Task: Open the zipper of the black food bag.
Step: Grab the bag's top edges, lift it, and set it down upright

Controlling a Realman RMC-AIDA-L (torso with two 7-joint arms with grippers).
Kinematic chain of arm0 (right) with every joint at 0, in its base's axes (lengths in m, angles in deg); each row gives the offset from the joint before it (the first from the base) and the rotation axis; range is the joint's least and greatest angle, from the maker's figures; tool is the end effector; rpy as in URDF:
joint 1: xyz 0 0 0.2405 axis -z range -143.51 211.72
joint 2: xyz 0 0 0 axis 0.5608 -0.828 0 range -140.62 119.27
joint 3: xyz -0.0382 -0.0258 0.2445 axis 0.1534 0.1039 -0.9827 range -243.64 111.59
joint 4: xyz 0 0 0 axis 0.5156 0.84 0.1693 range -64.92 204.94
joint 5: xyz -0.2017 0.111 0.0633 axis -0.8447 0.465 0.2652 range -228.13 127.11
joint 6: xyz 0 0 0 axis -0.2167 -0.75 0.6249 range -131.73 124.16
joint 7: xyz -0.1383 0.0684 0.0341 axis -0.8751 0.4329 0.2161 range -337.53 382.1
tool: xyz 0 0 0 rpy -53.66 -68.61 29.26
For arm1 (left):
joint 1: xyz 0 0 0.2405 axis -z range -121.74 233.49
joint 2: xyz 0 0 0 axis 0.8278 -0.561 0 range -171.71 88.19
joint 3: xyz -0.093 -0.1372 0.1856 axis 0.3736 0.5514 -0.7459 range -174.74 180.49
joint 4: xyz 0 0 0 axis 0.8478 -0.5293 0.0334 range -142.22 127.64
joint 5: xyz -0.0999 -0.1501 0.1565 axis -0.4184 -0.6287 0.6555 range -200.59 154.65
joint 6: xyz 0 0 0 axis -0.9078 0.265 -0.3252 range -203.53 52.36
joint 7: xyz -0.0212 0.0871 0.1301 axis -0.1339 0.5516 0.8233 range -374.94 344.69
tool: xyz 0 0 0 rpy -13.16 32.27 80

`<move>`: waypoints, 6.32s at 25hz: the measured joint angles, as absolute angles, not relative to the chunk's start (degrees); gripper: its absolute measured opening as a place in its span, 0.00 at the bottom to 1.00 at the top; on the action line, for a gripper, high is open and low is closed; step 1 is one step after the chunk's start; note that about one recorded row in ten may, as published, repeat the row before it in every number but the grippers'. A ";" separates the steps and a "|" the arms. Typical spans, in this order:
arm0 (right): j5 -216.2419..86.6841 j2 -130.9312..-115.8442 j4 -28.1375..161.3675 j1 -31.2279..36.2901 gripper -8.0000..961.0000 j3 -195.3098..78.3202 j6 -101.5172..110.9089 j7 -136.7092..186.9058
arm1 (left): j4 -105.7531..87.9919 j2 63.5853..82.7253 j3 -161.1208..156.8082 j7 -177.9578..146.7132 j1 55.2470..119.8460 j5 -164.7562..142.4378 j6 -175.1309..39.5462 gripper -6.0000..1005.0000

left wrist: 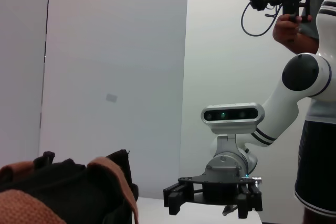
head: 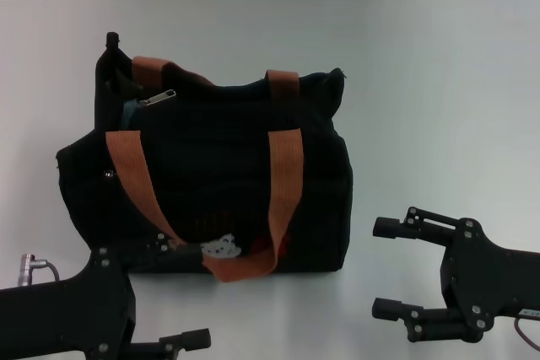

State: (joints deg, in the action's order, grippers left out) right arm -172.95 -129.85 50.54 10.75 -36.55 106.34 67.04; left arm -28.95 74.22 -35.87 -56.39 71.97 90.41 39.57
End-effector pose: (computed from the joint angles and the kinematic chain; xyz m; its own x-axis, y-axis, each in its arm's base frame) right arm 0.2866 0.2353 -0.0425 0.7049 -0.1056 -0.7014 -0.1721 -0.9848 -0.0247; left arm -0.3094 0.2028 -0.0141 0.6980 0.0526 0.7141 0.1454 -0.9869 -0.0695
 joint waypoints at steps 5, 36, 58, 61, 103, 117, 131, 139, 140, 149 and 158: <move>-172.86 -129.91 50.70 10.74 0.88 -36.59 106.33 67.04 | -28.98 74.39 -35.90 -56.41 72.22 90.32 39.63 0.78; -172.63 -129.94 50.76 11.52 0.88 -37.63 105.55 66.75 | -22.70 76.78 -24.57 -42.38 66.68 79.87 24.23 0.72; -172.66 -130.03 50.76 11.67 0.87 -38.96 106.16 66.78 | -18.61 76.98 -20.18 -28.80 67.62 79.37 24.44 0.33; -172.07 -130.03 50.95 11.94 0.87 -39.75 106.25 66.70 | -17.17 76.98 -19.88 -23.82 67.73 78.59 24.72 0.30; -156.18 -130.47 72.96 13.76 0.87 -42.56 92.57 58.37 | -14.86 77.44 -26.47 22.14 88.47 76.42 34.46 0.13; -156.17 -130.47 76.24 20.44 0.87 -59.96 103.70 37.41 | -11.18 77.41 -27.29 25.34 88.02 76.46 32.40 0.11; -156.64 -130.56 87.92 12.74 0.87 -58.24 89.10 11.03 | -10.41 77.42 -27.54 25.83 88.11 76.52 32.18 0.11; -156.33 -130.56 90.33 11.69 0.87 -59.10 87.88 3.31 | -10.21 77.42 -27.53 25.84 88.13 76.51 32.16 0.11; -156.31 -130.56 90.98 11.69 0.87 -59.70 87.75 1.40 | -10.20 77.42 -27.53 25.83 88.15 76.52 32.16 0.11; -156.55 -130.56 92.18 10.65 0.87 -62.30 87.13 -1.72 | -10.10 77.41 -27.59 25.83 88.22 76.53 32.26 0.11; -156.38 -130.56 93.19 10.20 0.87 -62.88 87.36 -6.85 | -10.10 77.42 -27.62 25.83 88.56 76.55 32.31 0.11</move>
